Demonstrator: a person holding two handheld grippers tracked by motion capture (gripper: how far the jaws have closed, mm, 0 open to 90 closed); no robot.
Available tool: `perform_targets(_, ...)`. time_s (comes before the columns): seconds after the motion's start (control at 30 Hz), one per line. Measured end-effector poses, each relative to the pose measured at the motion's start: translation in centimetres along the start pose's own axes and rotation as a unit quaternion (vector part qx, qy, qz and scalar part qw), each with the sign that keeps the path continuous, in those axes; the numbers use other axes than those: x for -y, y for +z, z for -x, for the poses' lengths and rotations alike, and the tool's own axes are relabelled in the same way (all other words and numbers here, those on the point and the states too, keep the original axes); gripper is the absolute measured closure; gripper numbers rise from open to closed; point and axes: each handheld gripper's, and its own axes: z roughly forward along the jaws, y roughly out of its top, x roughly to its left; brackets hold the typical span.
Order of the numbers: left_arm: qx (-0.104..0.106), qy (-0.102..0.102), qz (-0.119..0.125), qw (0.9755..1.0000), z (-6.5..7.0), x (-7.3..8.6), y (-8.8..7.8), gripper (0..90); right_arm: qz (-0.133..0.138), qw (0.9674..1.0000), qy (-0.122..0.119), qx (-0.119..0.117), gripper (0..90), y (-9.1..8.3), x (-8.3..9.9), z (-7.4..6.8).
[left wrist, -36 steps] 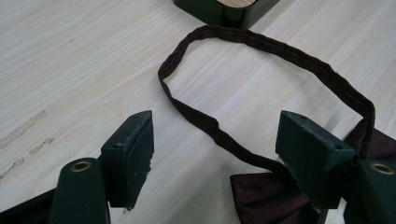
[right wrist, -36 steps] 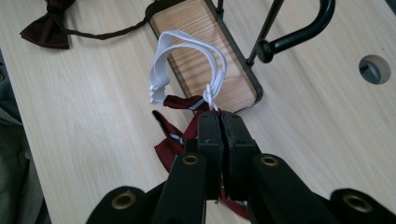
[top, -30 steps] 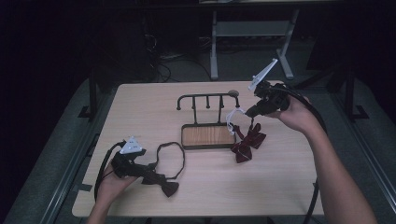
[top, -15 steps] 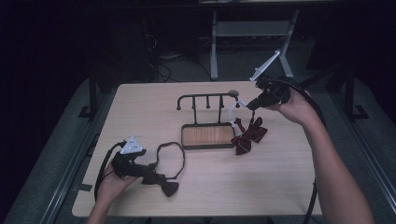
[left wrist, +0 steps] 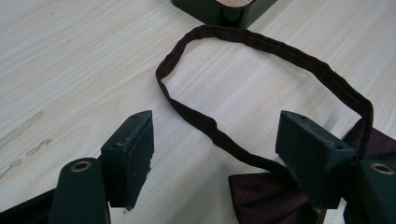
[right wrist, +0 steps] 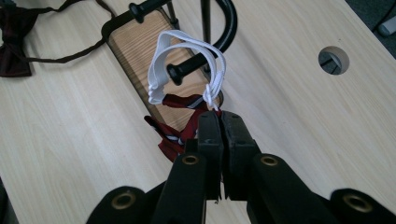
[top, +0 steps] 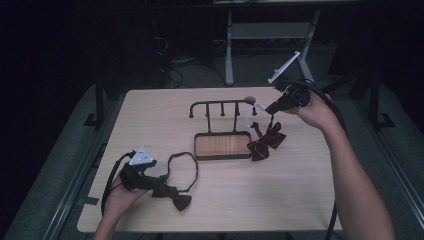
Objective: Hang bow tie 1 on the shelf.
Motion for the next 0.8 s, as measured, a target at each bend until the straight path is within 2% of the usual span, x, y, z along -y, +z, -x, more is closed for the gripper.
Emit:
perform_targets(0.2, -0.001, 0.001, -0.001, 1.0, 0.0, 0.0, 0.0, 28.5, 0.0, 1.0, 0.009, 0.0, 86.9, 0.4, 0.1, 0.6)
perform_targets(0.53, 0.0, 0.002, -0.002, 1.0, 0.1, 0.0, 0.0, 28.5, -0.002, 0.9999, 0.013, -0.005, 82.1, 1.0, 0.4, 0.7)
perform_targets(0.8, 0.001, 0.002, -0.003, 1.0, 0.1, 0.0, 0.1, 28.5, 0.005, 0.9996, 0.007, -0.026, 77.8, 1.2, 1.2, 0.4)
